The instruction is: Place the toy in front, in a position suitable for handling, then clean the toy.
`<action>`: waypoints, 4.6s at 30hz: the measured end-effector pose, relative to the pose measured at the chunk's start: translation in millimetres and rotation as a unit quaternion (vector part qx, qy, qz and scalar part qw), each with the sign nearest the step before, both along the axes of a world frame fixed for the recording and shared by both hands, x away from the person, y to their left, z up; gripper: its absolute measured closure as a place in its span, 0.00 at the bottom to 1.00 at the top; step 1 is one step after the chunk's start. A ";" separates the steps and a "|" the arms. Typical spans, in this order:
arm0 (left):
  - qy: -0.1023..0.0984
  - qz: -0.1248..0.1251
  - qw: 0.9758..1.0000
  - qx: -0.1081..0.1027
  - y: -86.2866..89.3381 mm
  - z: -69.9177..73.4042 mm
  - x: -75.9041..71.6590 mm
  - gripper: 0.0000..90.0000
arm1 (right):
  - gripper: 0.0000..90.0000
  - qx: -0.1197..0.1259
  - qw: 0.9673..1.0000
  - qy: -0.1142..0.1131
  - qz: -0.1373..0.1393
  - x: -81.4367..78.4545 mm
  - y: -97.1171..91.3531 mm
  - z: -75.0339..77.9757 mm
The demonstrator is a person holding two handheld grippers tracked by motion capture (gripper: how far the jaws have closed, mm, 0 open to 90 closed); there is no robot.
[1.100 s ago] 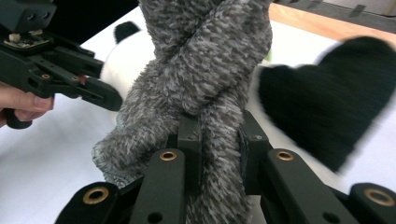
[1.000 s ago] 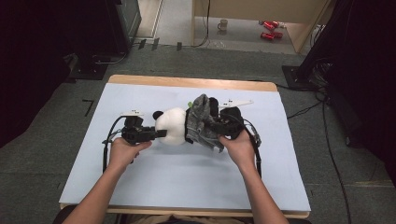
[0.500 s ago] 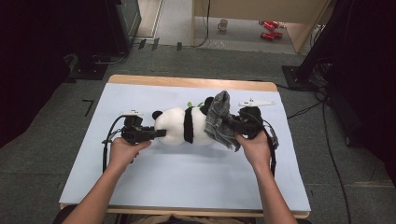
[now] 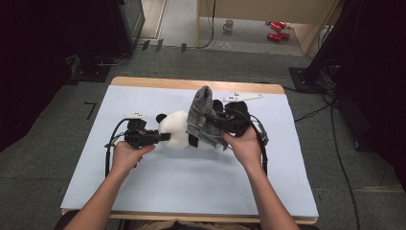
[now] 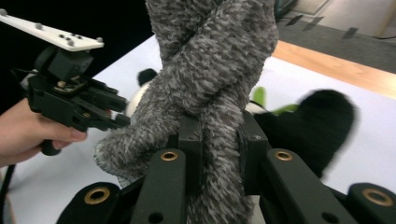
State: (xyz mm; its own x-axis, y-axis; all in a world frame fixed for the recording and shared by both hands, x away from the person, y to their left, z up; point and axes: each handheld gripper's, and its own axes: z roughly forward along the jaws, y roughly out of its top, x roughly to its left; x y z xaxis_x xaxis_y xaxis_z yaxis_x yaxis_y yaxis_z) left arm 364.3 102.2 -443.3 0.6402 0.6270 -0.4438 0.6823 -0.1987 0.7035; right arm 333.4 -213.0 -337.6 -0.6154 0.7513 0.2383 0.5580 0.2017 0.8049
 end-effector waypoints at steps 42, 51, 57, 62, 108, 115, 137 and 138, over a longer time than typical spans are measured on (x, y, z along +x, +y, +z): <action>0.001 0.005 1.000 -0.006 1.9 -2.5 -0.9 0.67 | 0.85 -0.052 0.996 0.033 0.058 22.6 84.5 -36.9; 0.002 0.002 1.000 -0.008 2.4 -2.5 0.4 0.67 | 0.85 -0.057 0.997 0.036 0.031 20.4 49.9 -38.5; -0.003 0.002 1.000 -0.004 1.7 -1.9 0.3 0.67 | 0.85 -0.055 0.998 0.028 0.020 11.2 29.3 -34.7; -0.007 0.001 1.000 0.000 0.3 0.0 2.1 0.67 | 0.85 -0.051 0.998 0.029 0.011 8.4 12.3 -31.7; -0.085 -0.045 0.995 0.009 18.5 -11.2 1.4 0.38 | 0.85 -0.026 0.999 0.036 -0.028 11.7 -42.0 -38.3; -0.099 -0.048 0.994 0.014 10.8 -23.5 6.4 0.35 | 0.85 -0.020 0.999 0.037 -0.033 22.5 -43.7 -36.9; -0.082 -0.024 0.996 0.024 -1.2 -15.2 7.0 0.79 | 0.85 -0.004 0.998 0.033 -0.045 36.5 -44.6 -32.9; -0.079 -0.028 0.996 0.016 -0.5 -13.5 6.4 0.81 | 0.85 -0.004 0.998 0.033 -0.045 36.4 -45.6 -31.6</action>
State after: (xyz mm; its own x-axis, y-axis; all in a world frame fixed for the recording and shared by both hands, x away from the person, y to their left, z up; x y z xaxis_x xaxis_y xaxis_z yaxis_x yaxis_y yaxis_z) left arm 370.7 101.7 -456.8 0.7342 0.6015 -0.3148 0.5513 -0.2576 0.7936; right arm 369.8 -258.5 -369.2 -0.5284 0.8051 0.2695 0.6255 0.1545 0.7648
